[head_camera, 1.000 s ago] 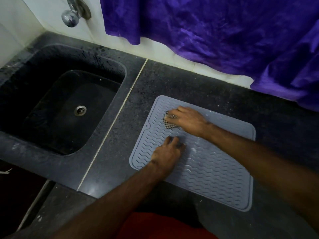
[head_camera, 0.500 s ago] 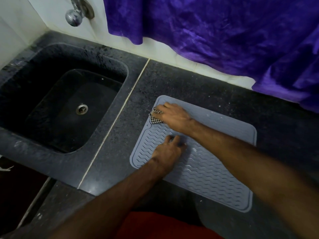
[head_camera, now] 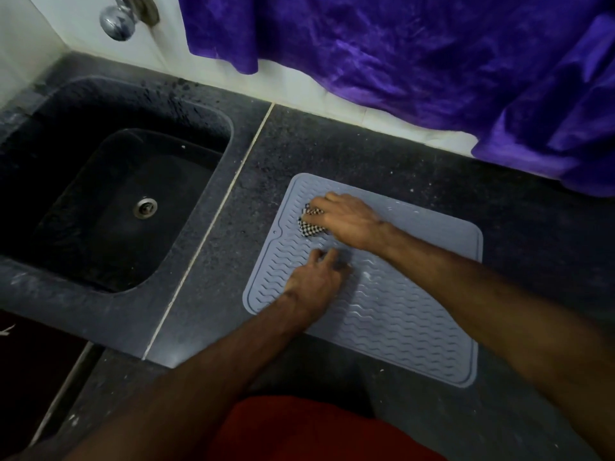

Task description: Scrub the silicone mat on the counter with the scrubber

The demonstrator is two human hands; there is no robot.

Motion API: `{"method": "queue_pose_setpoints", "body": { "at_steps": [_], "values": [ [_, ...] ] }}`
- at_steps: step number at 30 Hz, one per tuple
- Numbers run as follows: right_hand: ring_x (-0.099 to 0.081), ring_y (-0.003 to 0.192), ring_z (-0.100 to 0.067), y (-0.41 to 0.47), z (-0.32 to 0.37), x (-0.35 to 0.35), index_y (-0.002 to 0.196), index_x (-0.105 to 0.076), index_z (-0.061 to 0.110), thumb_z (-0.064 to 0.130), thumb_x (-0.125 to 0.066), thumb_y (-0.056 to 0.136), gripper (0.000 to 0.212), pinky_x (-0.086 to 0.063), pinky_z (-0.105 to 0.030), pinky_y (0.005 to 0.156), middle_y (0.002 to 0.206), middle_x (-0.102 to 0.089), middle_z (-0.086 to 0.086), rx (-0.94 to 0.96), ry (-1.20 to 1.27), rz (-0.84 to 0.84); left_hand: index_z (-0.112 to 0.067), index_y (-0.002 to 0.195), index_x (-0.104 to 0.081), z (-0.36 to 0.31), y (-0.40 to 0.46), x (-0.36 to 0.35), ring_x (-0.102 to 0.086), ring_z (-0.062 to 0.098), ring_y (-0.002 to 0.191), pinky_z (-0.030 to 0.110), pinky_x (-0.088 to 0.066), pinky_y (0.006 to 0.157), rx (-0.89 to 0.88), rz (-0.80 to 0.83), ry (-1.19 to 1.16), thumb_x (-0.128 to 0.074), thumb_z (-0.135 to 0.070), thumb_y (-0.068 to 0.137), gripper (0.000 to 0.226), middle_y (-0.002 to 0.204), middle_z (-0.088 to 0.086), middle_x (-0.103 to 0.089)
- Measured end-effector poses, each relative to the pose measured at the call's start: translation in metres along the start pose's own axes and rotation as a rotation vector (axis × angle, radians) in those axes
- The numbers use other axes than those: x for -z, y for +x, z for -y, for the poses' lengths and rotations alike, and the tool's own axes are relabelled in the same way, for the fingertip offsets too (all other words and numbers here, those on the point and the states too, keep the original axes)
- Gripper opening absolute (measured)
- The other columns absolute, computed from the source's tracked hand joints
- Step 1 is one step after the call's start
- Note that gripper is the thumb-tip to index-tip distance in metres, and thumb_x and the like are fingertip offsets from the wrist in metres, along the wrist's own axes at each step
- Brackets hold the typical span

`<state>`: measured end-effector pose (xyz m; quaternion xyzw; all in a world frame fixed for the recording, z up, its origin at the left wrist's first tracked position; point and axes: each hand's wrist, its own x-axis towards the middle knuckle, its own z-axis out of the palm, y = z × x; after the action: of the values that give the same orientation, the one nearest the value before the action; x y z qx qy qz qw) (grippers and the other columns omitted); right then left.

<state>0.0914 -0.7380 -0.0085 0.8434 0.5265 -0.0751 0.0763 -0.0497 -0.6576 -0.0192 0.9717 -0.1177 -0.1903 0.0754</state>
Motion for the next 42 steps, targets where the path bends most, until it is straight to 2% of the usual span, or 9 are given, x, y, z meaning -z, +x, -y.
{"method": "queue_pose_setpoints", "body": {
  "at_steps": [6,9,15,22,25,28,31,38,42],
  "values": [
    [-0.059,0.102,-0.031,-0.081,-0.038,-0.022,0.122,-0.061,0.023,0.019,-0.077,0.075,0.05,-0.052,-0.038,0.079,0.123,-0.06,-0.008,0.04,-0.043,-0.072,-0.025,0.146,-0.034,0.001,0.001,-0.001,-0.028,0.033,0.136,0.045,-0.051,0.095,0.0,-0.002,0.009,-0.063,-0.018,0.092,0.061,0.151,0.009,-0.02],
    [-0.054,0.109,-0.032,-0.097,-0.049,-0.02,0.127,-0.058,0.025,0.015,-0.07,0.079,0.05,-0.049,-0.042,0.085,0.128,-0.057,-0.007,0.038,-0.054,0.005,-0.026,0.147,-0.033,0.001,0.001,0.0,-0.025,0.034,0.138,0.046,-0.049,0.097,0.0,0.008,0.01,-0.06,-0.02,0.093,0.061,0.153,0.009,-0.018],
    [-0.049,0.112,-0.031,-0.059,-0.015,-0.015,0.128,-0.056,0.026,0.017,-0.06,0.084,0.045,-0.043,-0.04,0.087,0.131,-0.054,-0.006,-0.012,0.04,-0.055,-0.026,0.145,-0.037,-0.003,0.002,0.003,-0.028,0.033,0.134,0.047,-0.049,0.097,0.022,0.027,0.014,-0.062,-0.019,0.093,0.058,0.149,0.008,-0.021],
    [-0.059,0.104,-0.032,-0.143,-0.058,-0.033,0.123,-0.062,0.023,0.009,-0.077,0.069,0.058,-0.051,-0.04,0.079,0.124,-0.06,-0.007,0.027,-0.007,-0.05,-0.025,0.146,-0.037,0.0,0.002,0.004,-0.026,0.035,0.137,0.048,-0.047,0.1,-0.005,0.031,0.006,-0.061,-0.021,0.093,0.057,0.152,0.01,-0.02],
    [-0.051,0.114,-0.028,-0.148,-0.059,-0.024,0.128,-0.058,0.027,0.01,-0.069,0.076,0.056,-0.046,-0.041,0.087,0.131,-0.054,-0.002,-0.062,0.007,0.029,-0.025,0.146,-0.037,-0.002,0.002,0.004,-0.026,0.036,0.138,0.048,-0.047,0.1,0.002,0.033,0.031,-0.06,-0.022,0.094,0.057,0.152,0.01,-0.02],
    [-0.051,0.112,-0.03,-0.12,-0.042,-0.021,0.126,-0.06,0.026,0.007,-0.069,0.074,0.056,-0.046,-0.041,0.088,0.128,-0.056,-0.006,-0.112,0.102,-0.089,-0.025,0.146,-0.035,-0.003,0.001,0.005,-0.026,0.036,0.138,0.049,-0.046,0.101,0.002,0.041,0.034,-0.059,-0.024,0.094,0.057,0.152,0.011,-0.02],
    [-0.048,0.114,-0.028,-0.094,-0.019,-0.023,0.129,-0.057,0.026,0.015,-0.06,0.085,0.045,-0.041,-0.037,0.09,0.13,-0.054,-0.005,-0.1,0.143,-0.064,-0.025,0.145,-0.037,-0.004,0.001,0.006,-0.029,0.035,0.135,0.047,-0.049,0.099,0.01,0.037,0.028,-0.06,-0.024,0.093,0.057,0.148,0.011,-0.024],
    [-0.055,0.107,-0.03,-0.165,-0.056,-0.04,0.125,-0.06,0.023,0.006,-0.073,0.07,0.059,-0.049,-0.042,0.081,0.124,-0.059,-0.005,-0.054,0.075,-0.012,-0.025,0.146,-0.038,-0.003,0.003,0.006,-0.029,0.036,0.136,0.049,-0.049,0.098,0.016,0.04,0.03,-0.061,-0.024,0.094,0.057,0.15,0.012,-0.024],
    [-0.052,0.106,-0.026,-0.154,-0.055,-0.026,0.119,-0.063,0.023,0.008,-0.07,0.072,0.05,-0.046,-0.037,0.083,0.123,-0.059,-0.001,-0.103,0.086,0.006,-0.025,0.146,-0.038,-0.005,0.002,0.007,-0.031,0.036,0.135,0.049,-0.048,0.099,0.016,0.044,0.035,-0.061,-0.024,0.093,0.058,0.149,0.012,-0.025]
  ]
}}
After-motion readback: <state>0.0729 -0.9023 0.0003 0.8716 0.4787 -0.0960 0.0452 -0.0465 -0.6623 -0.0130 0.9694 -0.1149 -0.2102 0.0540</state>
